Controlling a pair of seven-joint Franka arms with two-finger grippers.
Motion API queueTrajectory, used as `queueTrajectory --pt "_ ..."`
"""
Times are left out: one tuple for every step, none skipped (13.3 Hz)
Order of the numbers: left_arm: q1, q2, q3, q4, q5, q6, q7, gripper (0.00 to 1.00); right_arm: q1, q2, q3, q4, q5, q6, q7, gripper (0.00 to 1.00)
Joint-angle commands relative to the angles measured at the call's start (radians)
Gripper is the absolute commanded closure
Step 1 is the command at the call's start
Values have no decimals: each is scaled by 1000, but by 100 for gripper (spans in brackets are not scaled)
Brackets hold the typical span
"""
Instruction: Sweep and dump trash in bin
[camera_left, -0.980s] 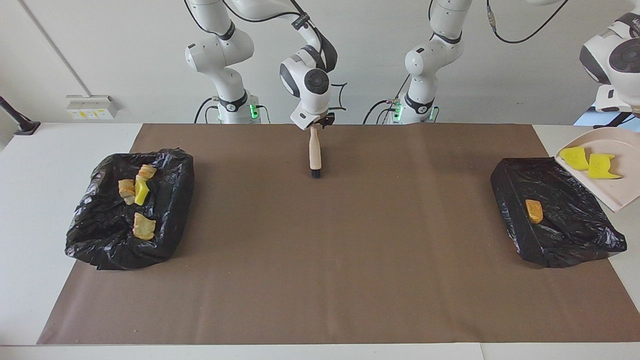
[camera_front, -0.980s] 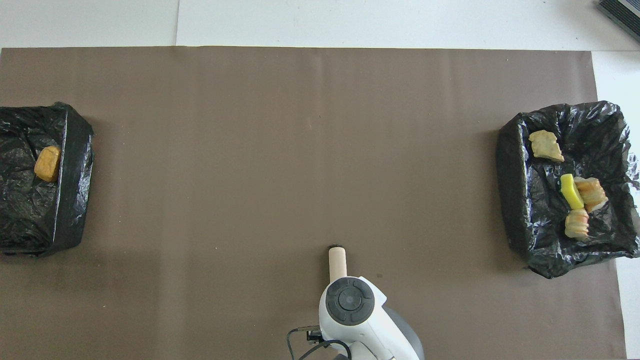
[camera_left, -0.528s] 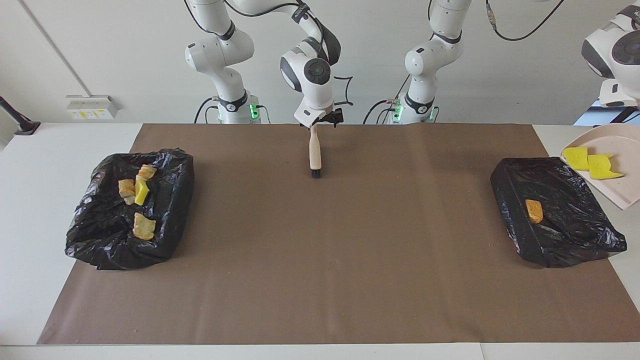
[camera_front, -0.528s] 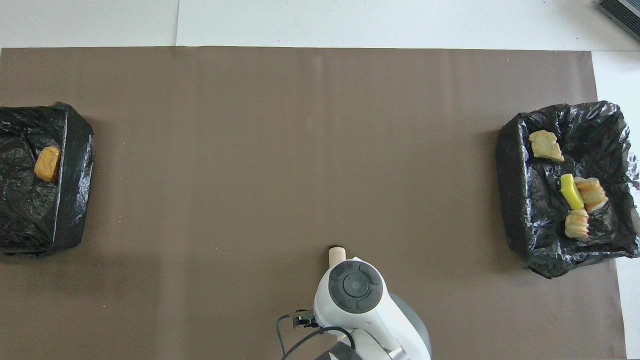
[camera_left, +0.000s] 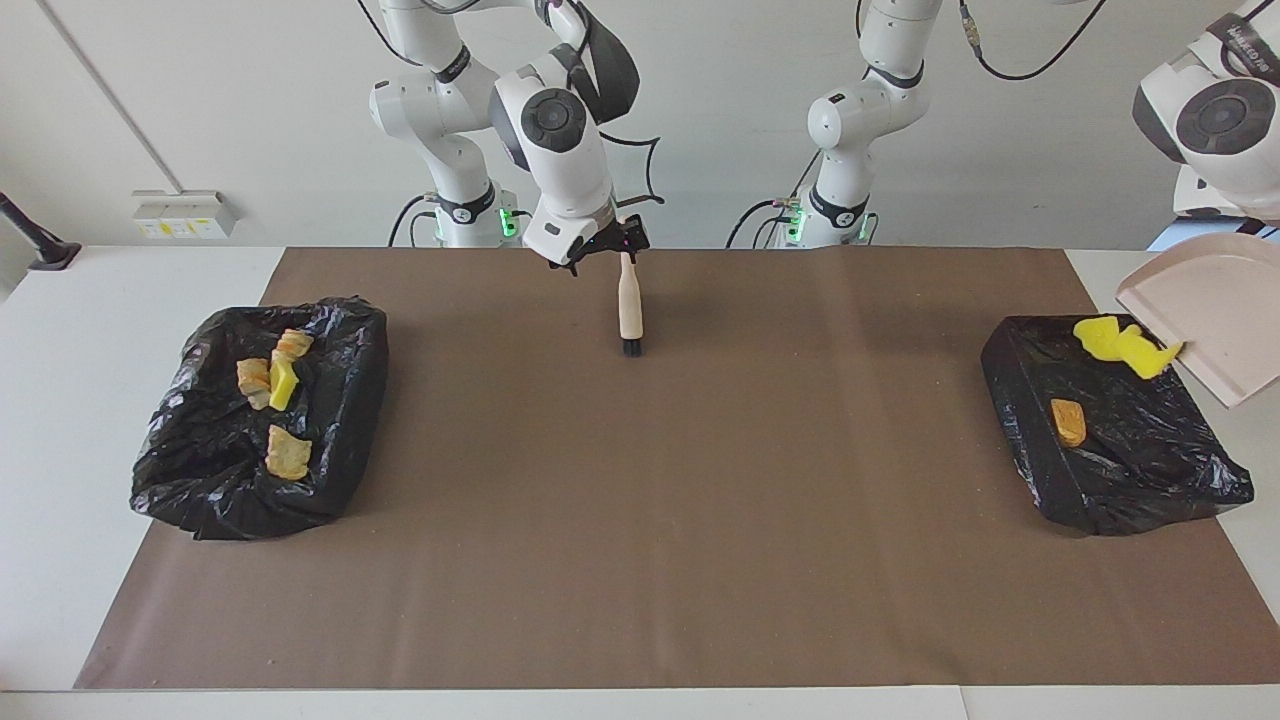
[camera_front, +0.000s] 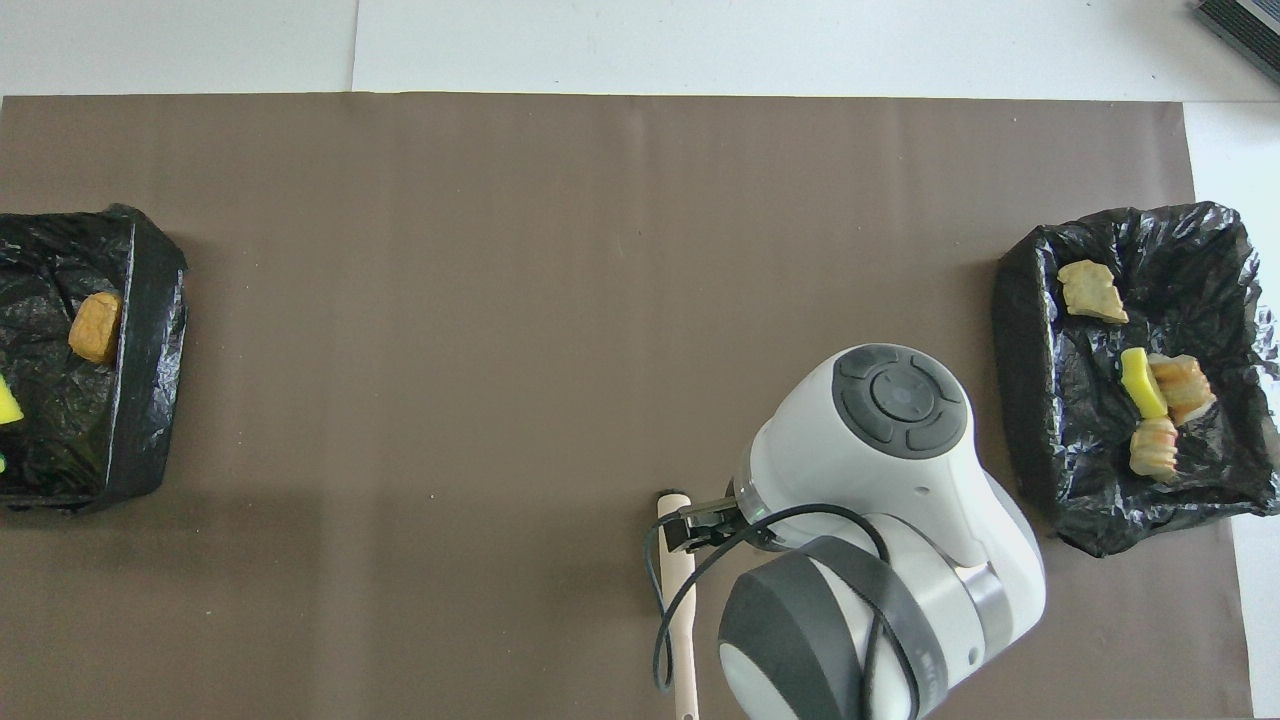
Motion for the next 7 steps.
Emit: queueTrajectory --pt "-46 -16 12 -4 65 -59 -28 100 -30 -6 1 51 -15 -28 -24 0" --pt "-49 -16 12 4 74 -63 -26 100 -49 -8 -6 76 -21 -28 -26 0" --pt "-60 -14 11 18 62 -67 -25 100 -67 -8 -7 99 -35 -28 -26 0" --pt "-60 -16 11 22 47 -64 -31 100 -85 -10 -8 114 -49 -29 -33 0" --pt "-61 -16 9 22 -1 -59 -31 100 -101 -10 -13 126 -58 -32 -53 0" --pt "-63 -16 9 22 -85 -56 -31 100 -93 -22 -42 134 -71 -51 -81 0" --pt "-75 -16 9 22 -169 -57 -37 100 -81 -34 -93 140 -93 -64 -102 0"
